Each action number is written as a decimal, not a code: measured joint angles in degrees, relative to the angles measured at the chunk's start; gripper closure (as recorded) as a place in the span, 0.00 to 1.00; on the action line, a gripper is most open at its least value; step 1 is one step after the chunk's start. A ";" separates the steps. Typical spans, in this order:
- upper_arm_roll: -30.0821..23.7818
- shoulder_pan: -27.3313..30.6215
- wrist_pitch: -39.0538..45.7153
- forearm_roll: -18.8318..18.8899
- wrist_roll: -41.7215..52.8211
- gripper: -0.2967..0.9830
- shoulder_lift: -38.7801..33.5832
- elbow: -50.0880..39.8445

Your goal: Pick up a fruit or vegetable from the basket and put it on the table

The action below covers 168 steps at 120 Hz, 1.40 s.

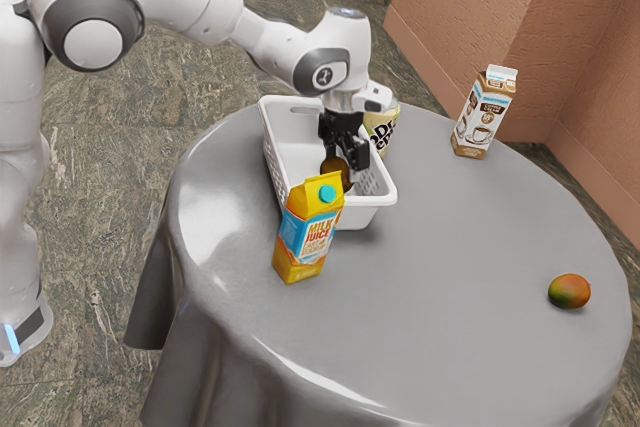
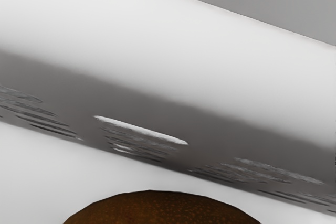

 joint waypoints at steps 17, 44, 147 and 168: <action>-0.08 -0.17 0.28 0.10 -0.12 0.25 0.33 -0.05; -0.06 -0.16 0.66 0.01 -0.20 0.25 1.03 -0.17; 0.02 -0.57 1.99 -1.82 2.61 0.16 1.92 -1.84; 0.05 -0.67 2.23 -1.34 2.95 0.30 1.62 -1.91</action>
